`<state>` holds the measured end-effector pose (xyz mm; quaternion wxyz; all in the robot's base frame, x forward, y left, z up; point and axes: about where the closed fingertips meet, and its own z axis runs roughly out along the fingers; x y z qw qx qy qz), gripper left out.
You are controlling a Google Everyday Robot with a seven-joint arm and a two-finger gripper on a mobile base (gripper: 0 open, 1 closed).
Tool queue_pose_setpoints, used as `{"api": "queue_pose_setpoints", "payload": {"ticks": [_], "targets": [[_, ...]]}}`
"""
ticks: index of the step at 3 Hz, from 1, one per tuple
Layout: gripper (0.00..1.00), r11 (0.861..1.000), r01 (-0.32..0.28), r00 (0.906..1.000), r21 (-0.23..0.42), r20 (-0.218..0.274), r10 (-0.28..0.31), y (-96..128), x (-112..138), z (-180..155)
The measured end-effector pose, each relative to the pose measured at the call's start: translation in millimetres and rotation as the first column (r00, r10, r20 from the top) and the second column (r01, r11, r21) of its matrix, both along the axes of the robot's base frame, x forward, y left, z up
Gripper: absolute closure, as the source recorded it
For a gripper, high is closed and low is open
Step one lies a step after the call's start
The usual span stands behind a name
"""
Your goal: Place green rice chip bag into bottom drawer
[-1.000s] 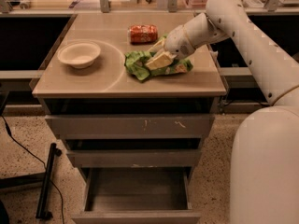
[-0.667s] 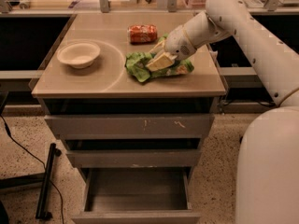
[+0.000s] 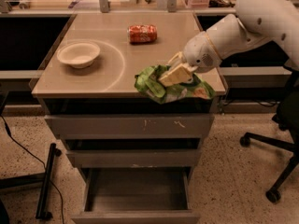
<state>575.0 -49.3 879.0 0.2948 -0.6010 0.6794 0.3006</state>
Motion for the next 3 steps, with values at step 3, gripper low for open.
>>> {"api": "queue_pose_setpoints", "payload": {"ticks": [3], "targets": [[1.00, 0.987, -0.002, 0.9985, 0.160, -0.054, 0.011, 11.9, -64.6, -34.2]]}}
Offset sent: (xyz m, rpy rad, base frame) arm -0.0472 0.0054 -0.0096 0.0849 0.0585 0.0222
